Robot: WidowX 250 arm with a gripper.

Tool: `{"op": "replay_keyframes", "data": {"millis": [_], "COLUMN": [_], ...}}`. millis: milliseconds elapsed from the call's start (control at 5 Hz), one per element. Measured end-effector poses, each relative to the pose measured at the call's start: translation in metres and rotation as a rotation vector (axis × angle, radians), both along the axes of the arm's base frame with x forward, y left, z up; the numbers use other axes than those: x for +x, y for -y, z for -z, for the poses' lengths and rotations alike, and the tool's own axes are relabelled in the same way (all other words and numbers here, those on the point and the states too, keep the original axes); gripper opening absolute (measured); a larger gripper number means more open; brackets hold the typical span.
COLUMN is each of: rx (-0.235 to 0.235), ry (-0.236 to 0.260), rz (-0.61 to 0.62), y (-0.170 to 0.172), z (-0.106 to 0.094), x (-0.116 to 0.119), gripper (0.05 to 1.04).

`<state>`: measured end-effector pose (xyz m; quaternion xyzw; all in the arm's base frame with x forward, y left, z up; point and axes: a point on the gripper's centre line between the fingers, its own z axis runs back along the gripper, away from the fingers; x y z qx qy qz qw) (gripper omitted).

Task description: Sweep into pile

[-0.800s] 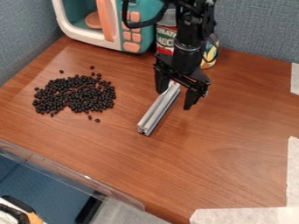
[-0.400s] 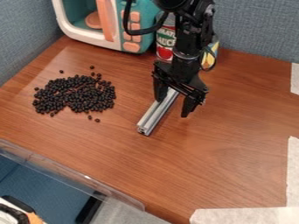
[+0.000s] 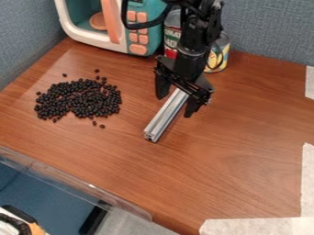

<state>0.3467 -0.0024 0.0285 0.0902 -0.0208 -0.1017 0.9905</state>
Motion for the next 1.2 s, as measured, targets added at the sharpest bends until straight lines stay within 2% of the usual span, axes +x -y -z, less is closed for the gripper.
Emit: {"op": "replay_keyframes", "data": {"millis": [200,600,1000,1200], "rx": [-0.022,-0.088,-0.163,-0.168], "ry": [0.014,0.028,0.092,0.124], "rz": [-0.039,-0.072,-0.051,-0.026], "y": [-0.012,-0.027,-0.020,-0.015], "z": [0.001,0.016,0.017,0.014], "x": [-0.006,-0.015,-0.006,0.002], "gripper": [1.001,1.001,1.001,1.001]}}
